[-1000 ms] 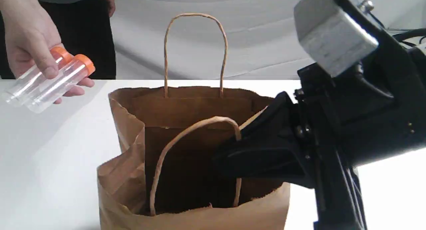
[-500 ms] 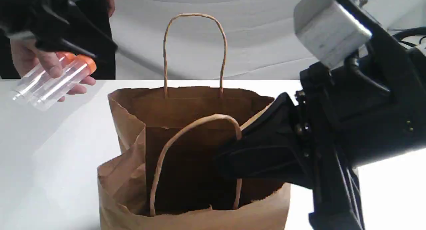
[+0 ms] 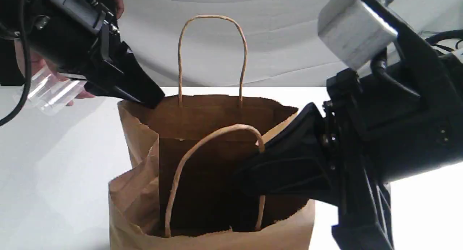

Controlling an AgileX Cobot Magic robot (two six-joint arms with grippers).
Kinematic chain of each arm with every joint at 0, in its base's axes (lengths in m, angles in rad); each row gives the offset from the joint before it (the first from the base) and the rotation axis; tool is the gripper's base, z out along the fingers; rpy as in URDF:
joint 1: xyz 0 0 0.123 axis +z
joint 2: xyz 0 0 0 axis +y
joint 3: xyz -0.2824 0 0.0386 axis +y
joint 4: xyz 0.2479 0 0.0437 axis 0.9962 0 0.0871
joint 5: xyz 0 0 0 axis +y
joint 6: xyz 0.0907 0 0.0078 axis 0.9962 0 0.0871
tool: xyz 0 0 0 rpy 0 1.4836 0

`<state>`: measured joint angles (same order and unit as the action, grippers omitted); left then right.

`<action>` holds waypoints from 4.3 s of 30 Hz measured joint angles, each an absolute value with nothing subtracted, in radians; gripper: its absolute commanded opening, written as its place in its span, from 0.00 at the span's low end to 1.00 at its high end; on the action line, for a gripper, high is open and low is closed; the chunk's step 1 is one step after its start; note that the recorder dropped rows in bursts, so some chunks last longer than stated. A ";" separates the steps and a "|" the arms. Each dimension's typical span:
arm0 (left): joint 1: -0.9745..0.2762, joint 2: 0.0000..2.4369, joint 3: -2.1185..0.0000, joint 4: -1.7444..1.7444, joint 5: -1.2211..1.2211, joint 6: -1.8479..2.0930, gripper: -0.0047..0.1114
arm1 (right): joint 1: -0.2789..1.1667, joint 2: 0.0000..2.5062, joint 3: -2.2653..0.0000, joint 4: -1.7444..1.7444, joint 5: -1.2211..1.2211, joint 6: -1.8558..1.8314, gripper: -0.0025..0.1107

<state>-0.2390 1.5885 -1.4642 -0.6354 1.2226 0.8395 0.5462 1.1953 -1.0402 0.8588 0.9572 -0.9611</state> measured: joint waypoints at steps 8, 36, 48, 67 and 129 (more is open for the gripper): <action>-0.276 1.653 -1.464 -0.644 1.223 0.856 0.08 | 0.546 1.195 -1.040 0.859 0.957 -0.959 0.02; -0.129 1.730 -1.286 -0.911 1.093 0.961 0.04 | 0.546 1.195 -1.322 0.673 0.992 -0.731 0.02; -0.041 1.730 -1.198 -0.957 1.083 1.023 0.04 | 0.546 1.315 -1.324 0.730 0.938 -0.727 0.02; -0.041 1.730 -1.197 -0.957 1.064 1.023 0.04 | 0.546 1.318 -1.403 0.723 0.969 -0.727 0.02; -0.058 1.842 -1.534 -1.029 1.130 1.028 0.04 | 0.546 1.153 -0.955 0.912 0.550 -0.959 0.02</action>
<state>-0.0582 1.8424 -1.5343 -1.0290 1.1302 1.0275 0.5462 1.1531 -0.9551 0.9120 0.5505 -0.9588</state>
